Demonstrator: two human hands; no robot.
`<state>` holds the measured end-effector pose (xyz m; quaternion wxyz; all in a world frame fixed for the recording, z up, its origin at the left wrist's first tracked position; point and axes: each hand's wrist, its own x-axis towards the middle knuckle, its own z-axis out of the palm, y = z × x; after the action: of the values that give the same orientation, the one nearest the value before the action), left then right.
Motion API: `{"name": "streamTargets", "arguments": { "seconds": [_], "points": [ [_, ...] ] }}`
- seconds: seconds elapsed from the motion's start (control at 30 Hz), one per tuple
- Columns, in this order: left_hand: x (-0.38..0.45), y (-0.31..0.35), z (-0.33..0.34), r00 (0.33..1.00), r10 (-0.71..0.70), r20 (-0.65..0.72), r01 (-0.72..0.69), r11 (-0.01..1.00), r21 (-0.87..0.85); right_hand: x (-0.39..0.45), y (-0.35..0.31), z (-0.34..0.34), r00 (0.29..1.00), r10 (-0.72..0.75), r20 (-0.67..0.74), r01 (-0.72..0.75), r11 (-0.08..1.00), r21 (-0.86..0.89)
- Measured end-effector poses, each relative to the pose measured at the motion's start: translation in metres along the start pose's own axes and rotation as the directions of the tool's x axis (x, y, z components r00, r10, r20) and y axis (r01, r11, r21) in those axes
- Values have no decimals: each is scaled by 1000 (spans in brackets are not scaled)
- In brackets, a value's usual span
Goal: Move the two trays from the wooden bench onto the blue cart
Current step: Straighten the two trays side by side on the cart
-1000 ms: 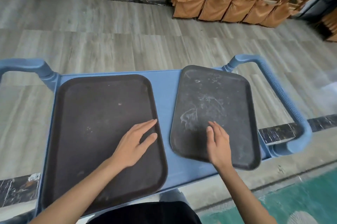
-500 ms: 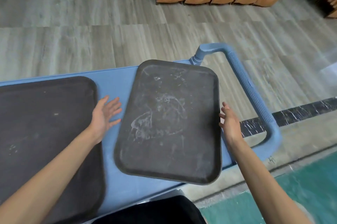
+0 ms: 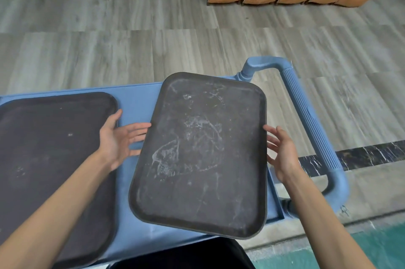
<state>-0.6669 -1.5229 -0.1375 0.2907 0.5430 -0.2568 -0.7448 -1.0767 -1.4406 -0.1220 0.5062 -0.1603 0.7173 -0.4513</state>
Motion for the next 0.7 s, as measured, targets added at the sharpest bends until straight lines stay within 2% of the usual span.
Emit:
{"name": "streamTargets", "arguments": {
  "seconds": [0.1, 0.27, 0.4, 0.7],
  "points": [
    [-16, -6, -12, 1000, 24, 11, -23, 997, -70, 4, -8, 6, 1000, -7, 25, 8, 999, -38],
    [-36, -22, -21, 998, 35, -58, -44, 985, -164, 13, -16, 21, 997, -1, 74, 9, 994, -110],
    [-42, -35, -20, 992, 11, -126, -34, 983, -181, 21, -14, 35, 995, 3, 95, 12, 989, -148],
    [-46, -52, -17, 984, 1, -176, -35, 982, -186, 28, -4, 48, 990, 36, 138, -7, 979, -206]
  ]
}}
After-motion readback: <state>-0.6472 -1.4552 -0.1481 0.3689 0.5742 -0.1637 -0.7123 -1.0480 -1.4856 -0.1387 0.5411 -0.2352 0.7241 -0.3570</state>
